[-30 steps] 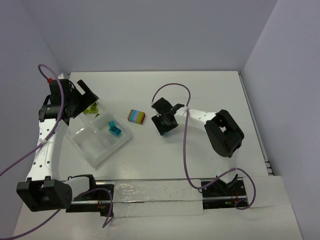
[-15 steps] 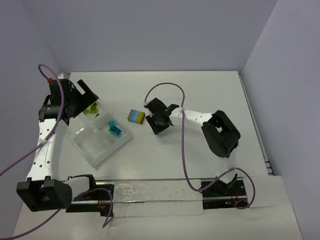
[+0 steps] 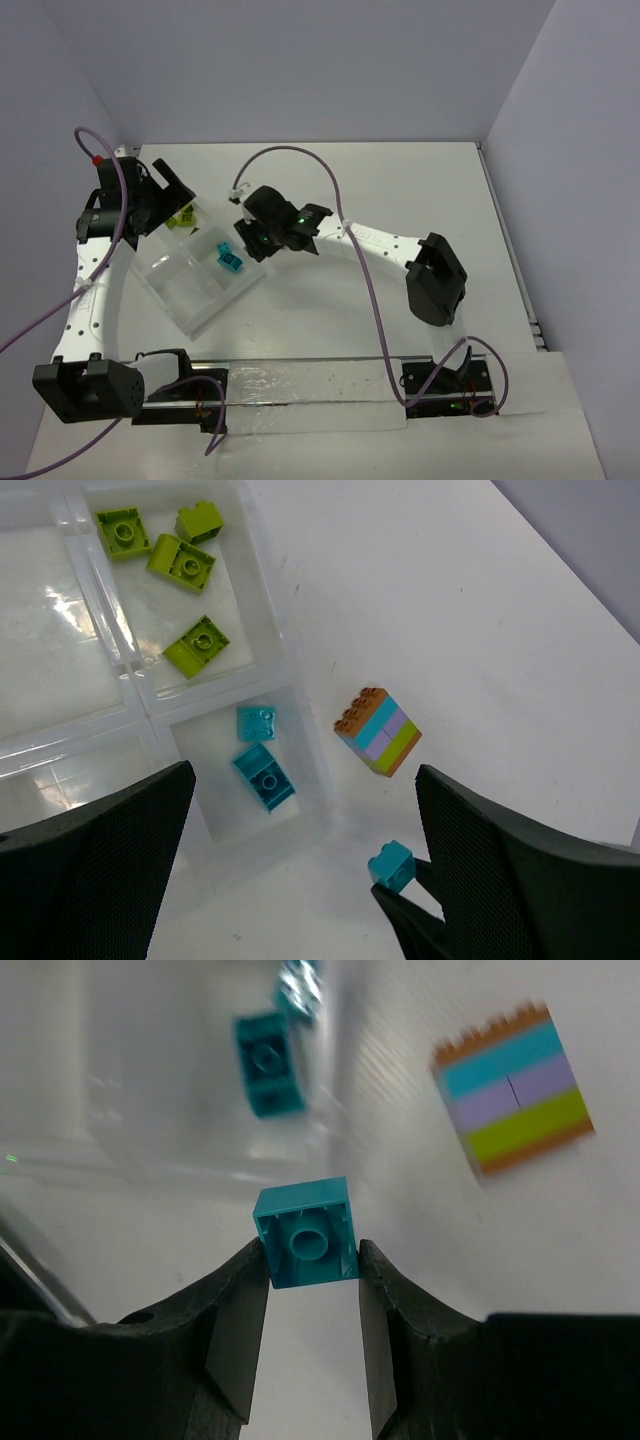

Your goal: Sort the legos into containers by color

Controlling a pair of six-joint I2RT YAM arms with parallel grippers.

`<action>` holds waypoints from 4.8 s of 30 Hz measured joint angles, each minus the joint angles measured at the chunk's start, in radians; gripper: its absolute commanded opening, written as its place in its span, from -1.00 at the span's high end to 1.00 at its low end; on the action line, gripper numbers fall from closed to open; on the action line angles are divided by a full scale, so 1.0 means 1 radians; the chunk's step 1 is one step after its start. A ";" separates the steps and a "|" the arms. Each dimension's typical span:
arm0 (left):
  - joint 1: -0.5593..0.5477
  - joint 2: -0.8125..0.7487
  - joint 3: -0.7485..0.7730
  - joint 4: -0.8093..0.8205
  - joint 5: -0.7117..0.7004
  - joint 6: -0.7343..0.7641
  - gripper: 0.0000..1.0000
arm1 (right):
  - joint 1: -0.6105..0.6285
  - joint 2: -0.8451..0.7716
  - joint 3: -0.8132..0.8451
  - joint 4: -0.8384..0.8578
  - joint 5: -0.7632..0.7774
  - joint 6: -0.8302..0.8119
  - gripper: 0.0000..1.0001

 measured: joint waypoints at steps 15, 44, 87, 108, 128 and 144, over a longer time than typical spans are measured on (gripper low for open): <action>0.002 0.000 0.053 -0.060 -0.126 -0.055 -0.99 | 0.064 0.344 0.433 -0.033 -0.002 0.004 -0.74; -0.008 0.105 0.130 -0.163 -0.050 -0.009 -0.93 | -0.219 0.211 0.090 0.016 0.063 -0.129 -0.81; -0.009 0.065 0.146 -0.170 -0.074 0.002 -0.92 | -0.260 0.367 0.198 0.074 -0.244 -0.654 -0.81; -0.009 0.066 0.146 -0.169 -0.075 0.003 -0.92 | -0.249 0.425 0.281 -0.023 -0.260 -0.612 -0.82; -0.051 0.136 0.040 -0.047 0.067 -0.006 -0.93 | -0.264 0.186 0.011 0.060 -0.221 -0.399 0.56; -0.231 0.339 0.071 0.126 0.497 -0.081 -0.91 | -0.262 -0.479 -0.549 0.276 -0.167 -0.318 0.55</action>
